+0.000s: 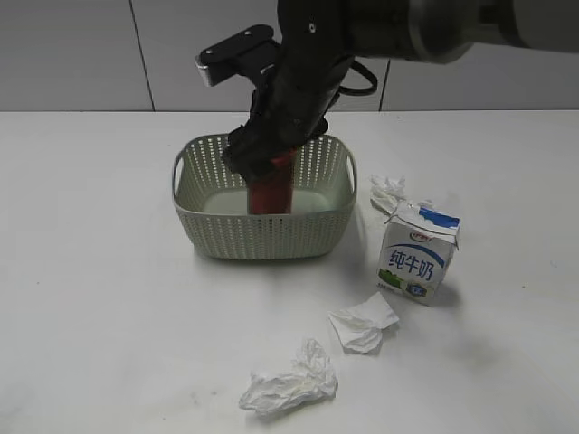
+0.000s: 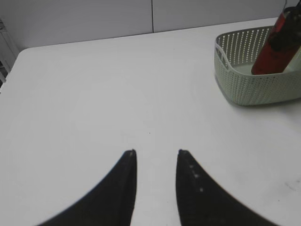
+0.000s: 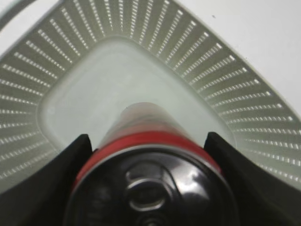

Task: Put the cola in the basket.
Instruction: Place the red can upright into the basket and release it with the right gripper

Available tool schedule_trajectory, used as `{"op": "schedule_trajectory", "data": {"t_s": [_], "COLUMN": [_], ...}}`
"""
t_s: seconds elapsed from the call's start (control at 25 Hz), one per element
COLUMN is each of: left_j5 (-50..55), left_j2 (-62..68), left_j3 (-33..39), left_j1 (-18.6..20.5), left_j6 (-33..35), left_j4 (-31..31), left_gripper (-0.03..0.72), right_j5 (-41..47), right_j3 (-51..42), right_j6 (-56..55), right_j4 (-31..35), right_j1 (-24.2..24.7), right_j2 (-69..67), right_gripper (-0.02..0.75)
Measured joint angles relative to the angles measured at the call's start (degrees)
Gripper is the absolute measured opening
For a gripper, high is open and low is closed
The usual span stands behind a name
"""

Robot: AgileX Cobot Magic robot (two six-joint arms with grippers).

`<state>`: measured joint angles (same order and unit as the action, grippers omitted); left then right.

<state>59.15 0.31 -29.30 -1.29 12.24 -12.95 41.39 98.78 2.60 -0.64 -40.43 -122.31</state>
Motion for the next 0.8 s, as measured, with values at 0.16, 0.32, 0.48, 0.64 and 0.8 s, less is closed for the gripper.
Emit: {"op": "schedule_trajectory", "data": {"t_s": [0.16,0.32,0.48,0.64,0.8], "left_j5": [0.0,0.0,0.0,0.0,0.0], "left_j2": [0.0,0.0,0.0,0.0,0.0], "left_j3": [0.0,0.0,0.0,0.0,0.0], "left_j1": [0.0,0.0,0.0,0.0,0.0], "left_j6": [0.0,0.0,0.0,0.0,0.0], "left_j4": [0.0,0.0,0.0,0.0,0.0], "left_gripper": [0.23,0.23,0.23,0.23,0.23], "right_j5": [-0.6,-0.9,-0.9,-1.1,0.4], "right_j3": [0.1,0.2,0.2,0.7,3.4], "right_j6": [0.0,0.0,0.1,0.1,0.1], "right_j4": [-1.6,-2.2,-2.2,-2.5,-2.6], "right_j1": [0.0,0.0,0.0,0.0,0.0], "right_j2": [-1.3,-1.4,-1.5,-1.5,-1.5], "right_gripper": [0.522,0.522,0.521,0.603,0.653]}}
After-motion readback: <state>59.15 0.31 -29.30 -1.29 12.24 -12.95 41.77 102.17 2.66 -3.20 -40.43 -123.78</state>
